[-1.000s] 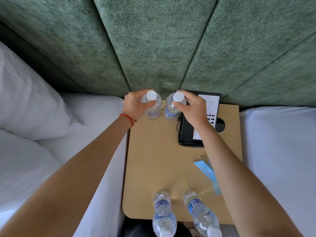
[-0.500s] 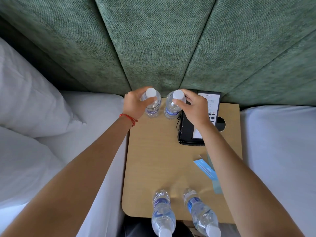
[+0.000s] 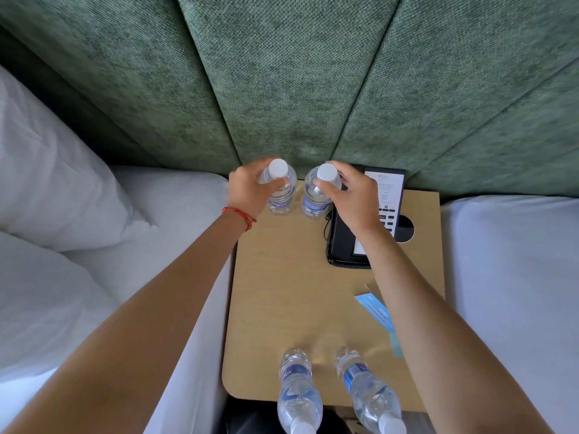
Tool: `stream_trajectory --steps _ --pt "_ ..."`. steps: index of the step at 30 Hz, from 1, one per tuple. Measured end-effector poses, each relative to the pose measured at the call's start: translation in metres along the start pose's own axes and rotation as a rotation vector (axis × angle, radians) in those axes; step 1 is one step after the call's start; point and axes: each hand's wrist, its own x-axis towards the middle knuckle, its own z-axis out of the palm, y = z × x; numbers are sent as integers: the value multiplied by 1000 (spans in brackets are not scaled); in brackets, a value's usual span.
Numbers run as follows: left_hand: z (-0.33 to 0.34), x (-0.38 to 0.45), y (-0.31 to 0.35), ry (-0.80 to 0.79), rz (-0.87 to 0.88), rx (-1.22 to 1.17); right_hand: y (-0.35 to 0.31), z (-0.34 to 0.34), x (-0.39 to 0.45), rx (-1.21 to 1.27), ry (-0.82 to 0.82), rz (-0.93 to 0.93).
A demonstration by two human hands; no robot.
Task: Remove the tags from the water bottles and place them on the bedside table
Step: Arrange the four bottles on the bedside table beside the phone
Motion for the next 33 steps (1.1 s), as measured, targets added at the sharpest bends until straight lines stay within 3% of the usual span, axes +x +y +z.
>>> stream_trajectory --steps 12,20,33 --pt "3 19 2 -64 60 -31 -5 -5 24 -96 -83 -157" --pt "6 26 4 -78 54 -51 -7 -2 23 -31 0 -116" --pt "11 28 5 -40 4 -22 2 2 23 -20 -1 -50"
